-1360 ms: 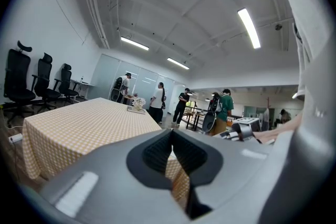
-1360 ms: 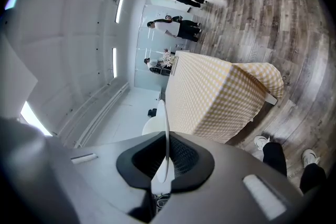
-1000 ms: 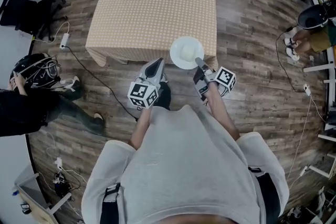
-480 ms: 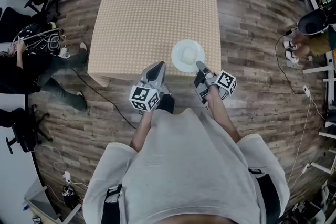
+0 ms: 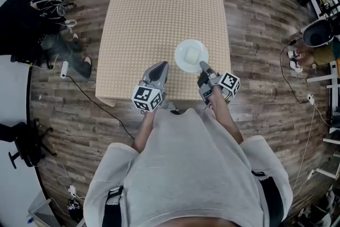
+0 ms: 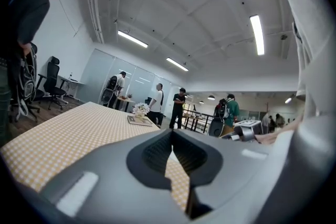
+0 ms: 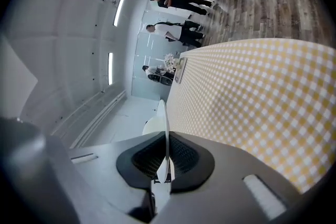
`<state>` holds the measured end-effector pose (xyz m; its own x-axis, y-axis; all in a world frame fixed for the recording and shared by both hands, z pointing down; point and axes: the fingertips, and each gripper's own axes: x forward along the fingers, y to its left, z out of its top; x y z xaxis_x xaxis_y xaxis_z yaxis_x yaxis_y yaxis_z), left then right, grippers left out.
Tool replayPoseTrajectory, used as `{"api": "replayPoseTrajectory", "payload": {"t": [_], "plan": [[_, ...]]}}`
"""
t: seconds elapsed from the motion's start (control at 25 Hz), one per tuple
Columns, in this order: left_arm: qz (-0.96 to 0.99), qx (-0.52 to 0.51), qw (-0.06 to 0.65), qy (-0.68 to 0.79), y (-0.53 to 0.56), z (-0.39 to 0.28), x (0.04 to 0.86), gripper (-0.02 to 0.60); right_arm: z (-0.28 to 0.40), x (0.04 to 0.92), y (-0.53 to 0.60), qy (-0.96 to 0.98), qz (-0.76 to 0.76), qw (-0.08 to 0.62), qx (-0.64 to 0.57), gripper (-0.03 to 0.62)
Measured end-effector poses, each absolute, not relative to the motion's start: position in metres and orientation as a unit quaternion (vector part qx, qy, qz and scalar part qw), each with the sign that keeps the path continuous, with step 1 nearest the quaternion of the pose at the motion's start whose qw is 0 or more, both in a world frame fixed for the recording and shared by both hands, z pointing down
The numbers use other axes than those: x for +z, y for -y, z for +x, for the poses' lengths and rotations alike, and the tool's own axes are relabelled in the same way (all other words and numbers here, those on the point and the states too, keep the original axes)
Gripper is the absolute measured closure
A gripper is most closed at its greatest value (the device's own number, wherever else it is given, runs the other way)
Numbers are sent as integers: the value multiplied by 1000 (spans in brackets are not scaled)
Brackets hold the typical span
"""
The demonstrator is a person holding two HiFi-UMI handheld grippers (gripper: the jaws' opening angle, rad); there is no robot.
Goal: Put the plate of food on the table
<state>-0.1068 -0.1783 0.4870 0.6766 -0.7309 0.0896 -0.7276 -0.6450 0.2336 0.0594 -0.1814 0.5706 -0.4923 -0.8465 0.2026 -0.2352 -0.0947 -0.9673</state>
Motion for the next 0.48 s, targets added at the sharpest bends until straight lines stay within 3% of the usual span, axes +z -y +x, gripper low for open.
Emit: {"api": "replayPoseTrajectory", "payload": {"t": [0.48], "plan": [[910,-5,134,391,227,-127,494,572,40,581,220,-606,-452,245,-607,583]]}}
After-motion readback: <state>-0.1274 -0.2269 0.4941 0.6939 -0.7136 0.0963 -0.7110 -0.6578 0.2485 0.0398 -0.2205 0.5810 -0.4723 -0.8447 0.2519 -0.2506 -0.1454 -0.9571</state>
